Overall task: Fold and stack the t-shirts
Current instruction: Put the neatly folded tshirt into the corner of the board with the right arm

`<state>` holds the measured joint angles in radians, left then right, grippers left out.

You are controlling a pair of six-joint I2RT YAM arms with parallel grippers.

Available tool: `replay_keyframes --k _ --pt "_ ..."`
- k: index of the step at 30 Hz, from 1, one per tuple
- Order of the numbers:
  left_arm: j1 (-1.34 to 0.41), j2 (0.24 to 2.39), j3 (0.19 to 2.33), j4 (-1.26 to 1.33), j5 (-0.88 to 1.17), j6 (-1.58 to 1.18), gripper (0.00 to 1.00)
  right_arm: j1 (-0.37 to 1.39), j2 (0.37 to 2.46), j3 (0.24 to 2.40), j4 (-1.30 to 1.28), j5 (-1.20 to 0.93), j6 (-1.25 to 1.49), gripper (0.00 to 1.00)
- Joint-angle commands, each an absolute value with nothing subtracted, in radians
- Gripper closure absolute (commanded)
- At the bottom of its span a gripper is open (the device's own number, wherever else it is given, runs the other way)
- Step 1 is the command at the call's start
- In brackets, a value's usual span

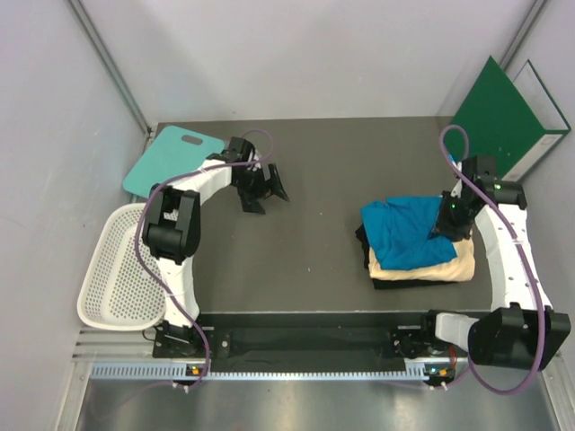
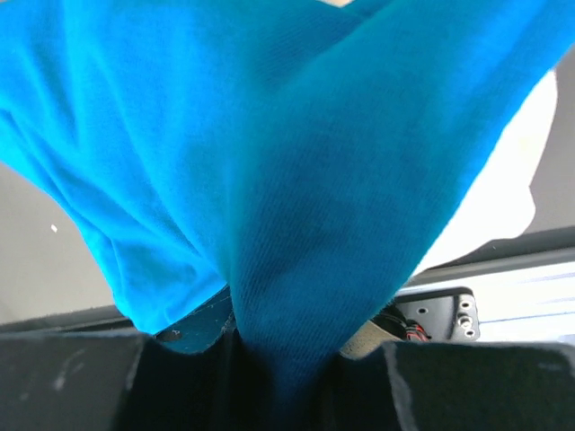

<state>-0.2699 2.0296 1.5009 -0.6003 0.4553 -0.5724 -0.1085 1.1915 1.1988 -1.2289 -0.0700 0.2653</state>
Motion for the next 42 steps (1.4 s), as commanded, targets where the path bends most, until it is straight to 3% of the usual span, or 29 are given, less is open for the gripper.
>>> replay_keyframes --k 1,5,7,11,14,30,42 --pt "-0.287 2.052 1.558 -0.618 0.476 -0.552 0.01 -0.146 1.19 1.212 -1.238 0.02 0.29 0.93" --pt "-0.296 2.074 1.583 -0.627 0.488 -0.549 0.01 -0.153 1.21 1.189 -1.227 0.063 0.316 0.99" --pt "-0.302 2.083 1.592 -0.63 0.489 -0.546 0.01 -0.158 1.227 1.193 -1.229 0.078 0.325 0.91" --pt "-0.31 2.091 1.618 -0.644 0.509 -0.543 0.01 -0.164 1.264 1.245 -1.261 0.104 0.333 0.28" --pt "-0.328 2.079 1.649 -0.644 0.534 -0.545 0.01 -0.17 1.247 1.29 -1.282 0.124 0.337 0.01" --pt "-0.658 2.124 1.996 -0.431 0.69 -0.729 0.01 -0.186 1.201 1.368 -1.154 0.028 0.368 0.0" --pt "-0.762 2.164 1.97 -0.307 0.738 -0.825 0.31 -0.201 1.255 1.292 -0.966 -0.133 0.41 0.0"
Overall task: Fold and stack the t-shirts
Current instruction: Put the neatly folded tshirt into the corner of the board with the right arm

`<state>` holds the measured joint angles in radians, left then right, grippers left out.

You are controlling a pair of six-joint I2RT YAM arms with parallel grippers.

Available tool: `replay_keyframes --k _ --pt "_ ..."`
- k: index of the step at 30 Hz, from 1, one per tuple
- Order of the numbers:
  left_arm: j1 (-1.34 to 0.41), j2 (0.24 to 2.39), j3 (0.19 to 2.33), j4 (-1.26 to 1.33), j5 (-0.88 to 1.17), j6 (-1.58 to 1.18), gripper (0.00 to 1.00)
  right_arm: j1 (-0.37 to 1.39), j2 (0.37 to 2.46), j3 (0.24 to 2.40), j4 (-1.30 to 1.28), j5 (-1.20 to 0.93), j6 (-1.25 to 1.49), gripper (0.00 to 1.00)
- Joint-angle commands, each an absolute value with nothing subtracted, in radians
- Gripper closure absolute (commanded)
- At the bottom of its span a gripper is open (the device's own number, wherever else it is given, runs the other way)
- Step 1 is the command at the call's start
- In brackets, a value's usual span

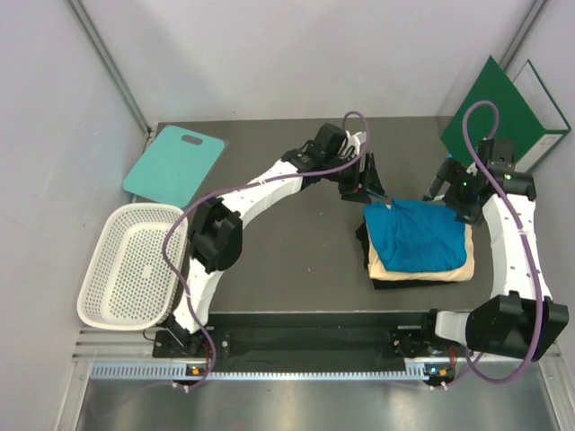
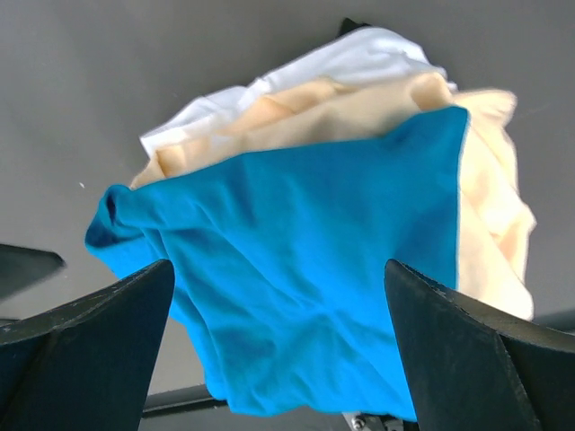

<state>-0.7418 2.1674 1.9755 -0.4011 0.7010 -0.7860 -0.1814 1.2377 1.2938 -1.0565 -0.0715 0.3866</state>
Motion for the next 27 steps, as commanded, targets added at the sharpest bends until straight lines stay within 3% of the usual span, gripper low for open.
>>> replay_keyframes --k 1,23,25,27 --pt "-0.765 2.166 1.976 -0.298 0.735 -0.828 0.31 -0.201 1.258 1.292 -0.956 -0.144 0.411 0.0" --pt "-0.867 2.339 2.082 -0.348 0.745 -0.811 0.36 -0.252 1.279 1.253 -0.881 -0.241 0.407 0.01" --pt "-0.87 2.355 2.117 -0.35 0.747 -0.813 0.41 -0.25 1.282 1.229 -0.871 -0.256 0.405 0.0" --pt "-0.873 2.378 2.153 -0.35 0.753 -0.819 0.6 -0.252 1.282 1.2 -0.859 -0.267 0.4 0.0"
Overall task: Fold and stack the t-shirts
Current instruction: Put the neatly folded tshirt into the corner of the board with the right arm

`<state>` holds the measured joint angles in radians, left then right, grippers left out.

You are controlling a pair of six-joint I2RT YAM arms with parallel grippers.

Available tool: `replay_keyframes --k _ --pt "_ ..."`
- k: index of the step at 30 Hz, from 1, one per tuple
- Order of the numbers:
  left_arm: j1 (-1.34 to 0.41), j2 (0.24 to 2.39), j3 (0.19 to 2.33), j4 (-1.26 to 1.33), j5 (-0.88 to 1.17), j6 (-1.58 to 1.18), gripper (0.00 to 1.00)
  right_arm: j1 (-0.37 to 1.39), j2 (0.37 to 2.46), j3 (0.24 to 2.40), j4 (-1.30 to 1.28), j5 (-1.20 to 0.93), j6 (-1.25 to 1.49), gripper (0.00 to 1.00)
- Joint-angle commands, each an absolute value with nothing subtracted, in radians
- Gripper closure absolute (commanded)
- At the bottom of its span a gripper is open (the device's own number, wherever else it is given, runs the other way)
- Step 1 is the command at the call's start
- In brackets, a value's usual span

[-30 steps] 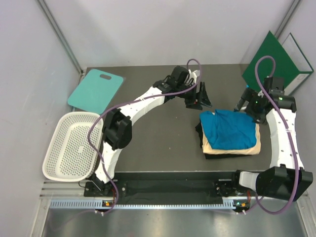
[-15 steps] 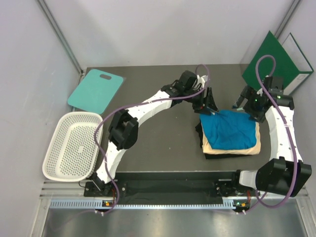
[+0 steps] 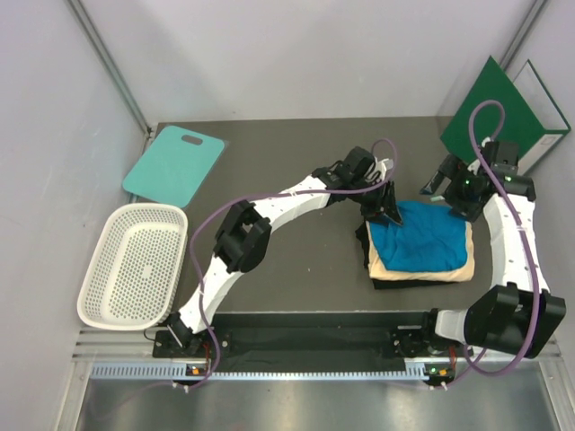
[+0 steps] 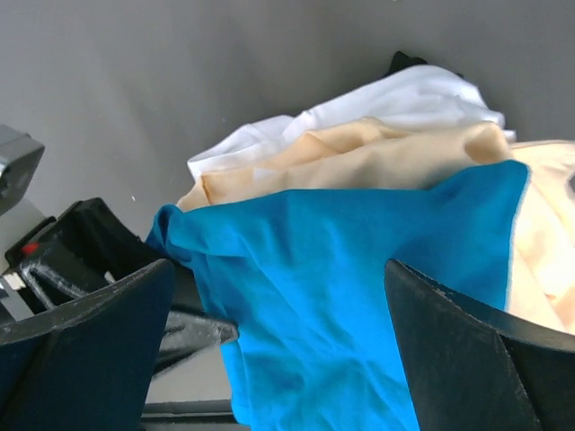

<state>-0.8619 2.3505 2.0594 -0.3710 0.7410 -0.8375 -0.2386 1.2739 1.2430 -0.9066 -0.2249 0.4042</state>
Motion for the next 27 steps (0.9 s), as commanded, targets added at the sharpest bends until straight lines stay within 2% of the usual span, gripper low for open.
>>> replay_keyframes --k 1,2,3,10,27 --pt "-0.873 2.385 2.164 -0.353 0.753 -0.819 0.7 -0.252 1.282 1.187 -0.85 -0.271 0.399 0.0" --pt "-0.871 2.384 2.171 -0.356 0.752 -0.818 0.81 -0.252 1.284 1.175 -0.845 -0.275 0.402 0.0" --pt "-0.871 2.381 2.175 -0.356 0.738 -0.816 1.0 -0.252 1.285 1.157 -0.836 -0.281 0.397 0.0" --pt "-0.87 2.287 2.154 -0.397 0.684 -0.784 1.0 -0.252 1.312 1.12 -0.813 -0.288 0.383 0.0" --pt "-0.87 2.089 1.934 -0.497 0.604 -0.724 1.0 -0.252 1.402 1.181 -0.701 -0.354 0.377 0.0"
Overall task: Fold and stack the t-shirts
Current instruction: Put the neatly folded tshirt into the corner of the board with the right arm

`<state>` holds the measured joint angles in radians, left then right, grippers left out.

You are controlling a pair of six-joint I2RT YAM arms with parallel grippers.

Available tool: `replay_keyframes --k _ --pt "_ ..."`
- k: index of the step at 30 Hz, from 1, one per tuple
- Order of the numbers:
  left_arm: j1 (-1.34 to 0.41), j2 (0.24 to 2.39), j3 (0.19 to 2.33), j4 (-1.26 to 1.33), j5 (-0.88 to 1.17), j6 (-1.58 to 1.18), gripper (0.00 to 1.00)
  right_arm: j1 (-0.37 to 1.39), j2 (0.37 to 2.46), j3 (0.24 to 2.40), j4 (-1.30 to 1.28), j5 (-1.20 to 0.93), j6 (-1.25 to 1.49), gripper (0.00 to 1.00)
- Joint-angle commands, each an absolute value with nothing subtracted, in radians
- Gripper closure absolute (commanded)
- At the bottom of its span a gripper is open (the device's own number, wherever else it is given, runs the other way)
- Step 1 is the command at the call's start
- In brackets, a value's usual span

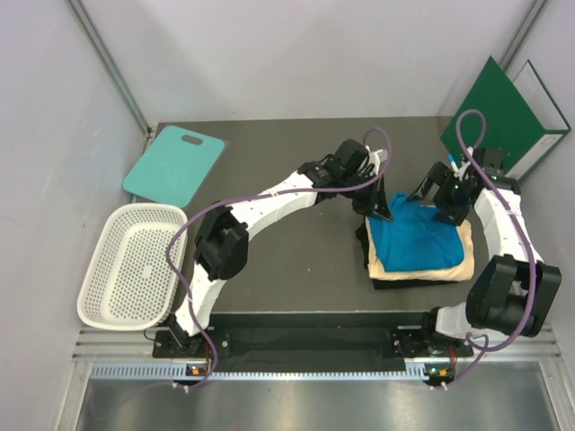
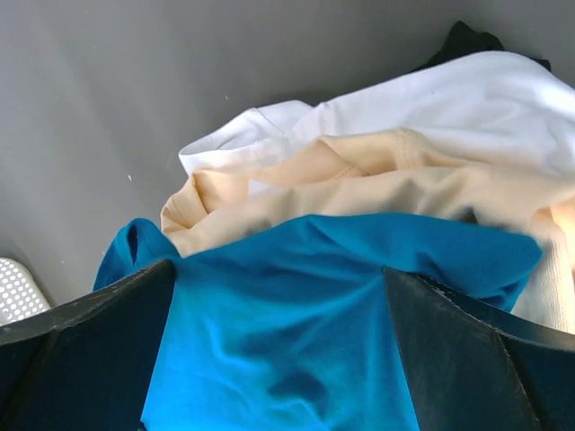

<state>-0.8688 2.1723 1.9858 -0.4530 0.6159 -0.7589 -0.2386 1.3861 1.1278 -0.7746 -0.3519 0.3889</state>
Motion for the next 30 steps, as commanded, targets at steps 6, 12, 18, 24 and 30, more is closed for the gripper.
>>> replay_keyframes --k 6,12,18,24,30 --pt "-0.867 2.111 1.858 -0.5 0.598 -0.741 1.0 -0.252 1.43 1.192 -0.661 -0.357 0.379 0.0" --pt "-0.859 2.126 1.884 -0.558 0.532 -0.695 0.18 -0.252 1.401 1.235 -0.66 -0.367 0.361 0.0" --pt "-0.822 2.008 1.855 -0.557 0.428 -0.64 0.01 -0.216 1.312 1.356 -0.73 -0.315 0.319 0.0" --pt "-0.729 1.89 1.735 -0.572 0.365 -0.63 0.01 -0.043 1.302 1.371 -0.771 -0.261 0.29 0.05" --pt "-0.507 1.795 1.623 -0.687 0.273 -0.615 0.01 0.291 1.44 1.433 -0.816 -0.246 0.281 1.0"
